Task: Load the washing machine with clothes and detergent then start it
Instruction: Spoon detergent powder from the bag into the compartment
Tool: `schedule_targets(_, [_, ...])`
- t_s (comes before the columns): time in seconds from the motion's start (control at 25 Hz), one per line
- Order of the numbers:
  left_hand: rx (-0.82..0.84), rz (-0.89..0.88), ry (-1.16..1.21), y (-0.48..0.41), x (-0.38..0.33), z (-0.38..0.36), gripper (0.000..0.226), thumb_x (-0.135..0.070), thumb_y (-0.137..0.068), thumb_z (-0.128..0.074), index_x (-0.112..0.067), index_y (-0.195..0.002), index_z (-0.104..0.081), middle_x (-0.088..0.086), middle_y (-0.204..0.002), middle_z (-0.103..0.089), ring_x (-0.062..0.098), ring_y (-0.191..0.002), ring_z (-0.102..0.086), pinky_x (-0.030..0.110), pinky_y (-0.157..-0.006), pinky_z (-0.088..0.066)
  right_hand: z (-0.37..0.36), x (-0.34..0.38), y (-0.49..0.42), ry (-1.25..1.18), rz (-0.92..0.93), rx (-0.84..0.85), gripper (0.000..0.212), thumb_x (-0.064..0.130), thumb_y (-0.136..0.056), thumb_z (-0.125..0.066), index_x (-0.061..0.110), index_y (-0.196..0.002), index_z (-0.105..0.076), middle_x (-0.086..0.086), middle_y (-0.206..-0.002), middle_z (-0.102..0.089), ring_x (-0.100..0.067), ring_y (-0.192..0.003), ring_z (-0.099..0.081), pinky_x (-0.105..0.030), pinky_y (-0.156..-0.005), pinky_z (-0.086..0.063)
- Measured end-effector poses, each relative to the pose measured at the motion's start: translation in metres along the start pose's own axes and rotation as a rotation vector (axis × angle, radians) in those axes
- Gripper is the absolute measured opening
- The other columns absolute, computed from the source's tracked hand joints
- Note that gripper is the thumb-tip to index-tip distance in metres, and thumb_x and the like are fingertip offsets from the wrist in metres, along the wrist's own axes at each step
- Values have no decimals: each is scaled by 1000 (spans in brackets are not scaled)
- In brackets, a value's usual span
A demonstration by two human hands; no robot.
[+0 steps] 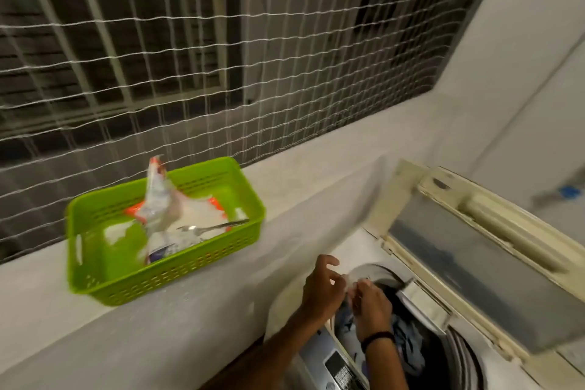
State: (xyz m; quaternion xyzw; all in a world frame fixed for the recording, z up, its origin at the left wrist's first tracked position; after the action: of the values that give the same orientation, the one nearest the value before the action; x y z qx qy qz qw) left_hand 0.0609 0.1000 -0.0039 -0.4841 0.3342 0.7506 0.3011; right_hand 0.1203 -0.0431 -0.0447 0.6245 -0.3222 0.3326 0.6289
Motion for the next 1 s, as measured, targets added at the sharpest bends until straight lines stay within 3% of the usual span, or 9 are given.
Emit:
schedule_targets(0.08, [-123,-117,14,17,-21,38,27,-24,-89,-61,-24,-115,-52,-17,-84,-61,-2,-77,-58,17,-73,-46,-25,21,18,-42,25,68,7,11,-87,-59,12,-83,-64,-8,-76,-60,-19,-69,-57,-33,-69,-50])
schedule_targets(0.2, [-246,-316,20,50,-77,91,23,-24,-91,-59,-28,-113,-52,-13,-85,-67,-5,-70,-59,14,-69,-47,-66,60,43,-71,83,159,21,14,-87,-61,9,-107,-66,-8,-97,-68,-22,-88,-65,-39,-89,-53])
schedule_targets(0.36, [-433,-491,72,106,-160,173,16,-22,-94,-60,-25,-109,-56,-7,-86,-68,8,-65,-62,26,-64,-50,-119,125,96,-95,243,373,13,7,-89,-60,10,-98,-68,-8,-85,-69,-22,-77,-65,-34,-75,-54])
schedule_targets(0.52, [-734,-463,72,143,-177,257,11,-30,-92,-56,-28,-103,-59,-9,-86,-67,10,-73,-64,21,-68,-51,-163,185,162,62,594,655,4,10,-91,-64,12,-90,-67,0,-68,-66,-18,-68,-61,-33,-70,-54])
schedule_targets(0.6, [-874,-396,38,153,-164,294,15,-16,-92,-63,-27,-101,-61,-12,-88,-67,6,-75,-61,18,-70,-49,-189,205,193,278,822,775,2,16,-90,-67,17,-88,-68,7,-67,-67,-9,-63,-62,-23,-68,-53])
schedule_targets(0.68, [-957,-310,-96,158,-146,323,18,-15,-91,-67,-27,-102,-61,-15,-91,-67,2,-77,-61,18,-70,-48,-225,210,223,614,1066,871,3,24,-88,-68,21,-88,-68,14,-67,-66,-1,-63,-60,-13,-65,-46])
schedule_targets(0.76, [-958,-200,-258,156,-123,345,17,-20,-91,-68,-29,-101,-59,-18,-96,-65,3,-78,-62,28,-72,-50,-266,193,241,966,1254,951,4,22,-87,-65,20,-89,-69,9,-75,-69,-9,-74,-63,-22,-70,-46])
schedule_targets(0.88, [-904,-58,-409,146,-92,358,15,-22,-90,-67,-31,-100,-61,-18,-100,-63,15,-83,-64,37,-76,-52,-313,142,243,1501,1426,1025,13,16,-88,-57,10,-96,-66,-9,-103,-70,-31,-102,-62,-33,-85,-45])
schedule_targets(1.0, [-879,-15,-514,138,-82,360,14,-23,-90,-64,-30,-102,-62,-9,-103,-68,24,-88,-66,42,-77,-53,-326,105,225,1869,1475,1017,27,16,-90,-58,4,-114,-57,-18,-119,-61,-37,-115,-55,-38,-92,-43])
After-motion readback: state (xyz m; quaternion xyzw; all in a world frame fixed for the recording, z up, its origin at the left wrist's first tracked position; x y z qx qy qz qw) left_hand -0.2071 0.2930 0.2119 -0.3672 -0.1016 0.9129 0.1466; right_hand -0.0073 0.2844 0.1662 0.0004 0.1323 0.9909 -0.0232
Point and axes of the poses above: each hand's wrist, its own y-axis away from the middle knuckle, its own z-axis out of the back of the hand, x = y × z, the point moved 9 cm from there along -y, towards the middle knuckle
